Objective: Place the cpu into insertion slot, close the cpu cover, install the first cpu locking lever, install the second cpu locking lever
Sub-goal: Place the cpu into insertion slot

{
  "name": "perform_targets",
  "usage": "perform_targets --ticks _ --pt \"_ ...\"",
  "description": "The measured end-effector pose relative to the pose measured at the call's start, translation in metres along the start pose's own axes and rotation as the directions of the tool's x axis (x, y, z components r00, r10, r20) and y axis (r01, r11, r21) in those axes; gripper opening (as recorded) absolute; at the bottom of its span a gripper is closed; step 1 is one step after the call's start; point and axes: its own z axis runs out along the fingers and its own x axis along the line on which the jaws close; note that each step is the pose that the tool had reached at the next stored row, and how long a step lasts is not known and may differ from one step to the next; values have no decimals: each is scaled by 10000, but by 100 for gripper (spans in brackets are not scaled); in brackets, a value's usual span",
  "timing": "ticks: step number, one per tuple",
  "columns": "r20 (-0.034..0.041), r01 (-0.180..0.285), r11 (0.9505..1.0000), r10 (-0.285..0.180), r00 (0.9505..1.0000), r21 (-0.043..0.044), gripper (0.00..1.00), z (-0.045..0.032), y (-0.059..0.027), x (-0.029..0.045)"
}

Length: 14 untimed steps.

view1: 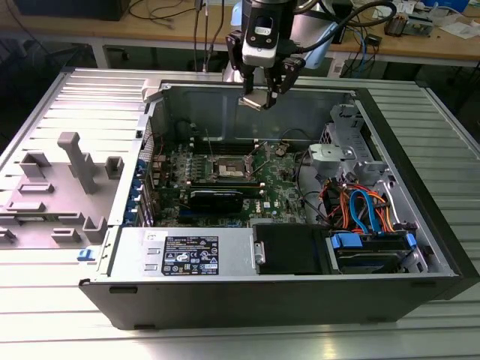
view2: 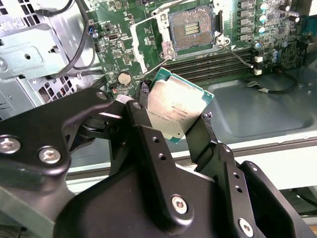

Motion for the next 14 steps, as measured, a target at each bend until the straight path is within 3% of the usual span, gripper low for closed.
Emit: perform_targets --ticks 6,14 --pt "3 -52 10000 52 10000 2 54 0 0 0" --pt "60 -907 9959 907 9959 -10 54 10 -1 -1"
